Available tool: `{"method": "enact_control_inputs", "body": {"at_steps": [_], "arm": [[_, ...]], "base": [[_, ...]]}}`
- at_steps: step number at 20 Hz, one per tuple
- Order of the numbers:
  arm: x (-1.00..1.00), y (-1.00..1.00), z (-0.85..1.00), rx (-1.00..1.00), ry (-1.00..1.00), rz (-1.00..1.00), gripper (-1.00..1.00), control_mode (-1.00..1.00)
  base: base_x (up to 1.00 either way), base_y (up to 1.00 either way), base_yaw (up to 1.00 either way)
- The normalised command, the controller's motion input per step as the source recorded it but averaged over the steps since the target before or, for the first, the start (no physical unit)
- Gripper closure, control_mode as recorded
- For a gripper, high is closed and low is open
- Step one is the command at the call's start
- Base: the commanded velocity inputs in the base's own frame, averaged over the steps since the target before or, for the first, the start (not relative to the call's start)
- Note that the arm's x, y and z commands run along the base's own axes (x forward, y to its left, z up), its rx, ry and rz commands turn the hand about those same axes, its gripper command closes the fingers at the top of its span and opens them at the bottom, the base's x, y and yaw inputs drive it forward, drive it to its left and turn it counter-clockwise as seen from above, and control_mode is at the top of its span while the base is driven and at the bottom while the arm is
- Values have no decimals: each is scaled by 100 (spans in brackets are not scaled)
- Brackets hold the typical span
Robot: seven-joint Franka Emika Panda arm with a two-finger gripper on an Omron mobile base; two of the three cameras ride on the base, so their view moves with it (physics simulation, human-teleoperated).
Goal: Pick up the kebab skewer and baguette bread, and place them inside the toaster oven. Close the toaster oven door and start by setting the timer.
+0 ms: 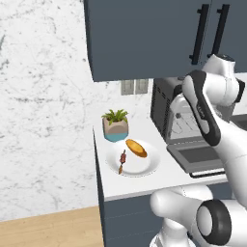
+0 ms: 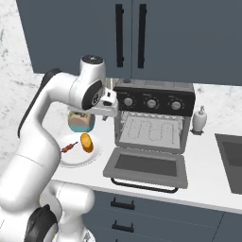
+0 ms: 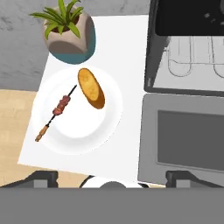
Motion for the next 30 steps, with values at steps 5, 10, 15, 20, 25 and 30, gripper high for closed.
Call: {"method": "enact_control_inputs", "body": {"at_steps": [5,10,15,20,25,30], "arm": [[-1,-78,-13,3,-7,2,-100,-100],[12,-45,-19,0,-2,3,-100,-100],[0,-40,-13,0,-23,0,-100,-100],[0,-41,0,0,-45,0,-100,-100],[11,-20,-25,-6,-35,-3,-100,-100],[30,-18,-20,-1,-16,-20,-100,-100]], "base": [[0,0,0],[0,0,0],[0,0,0],[0,0,0],[0,0,0],[0,0,0]]}}
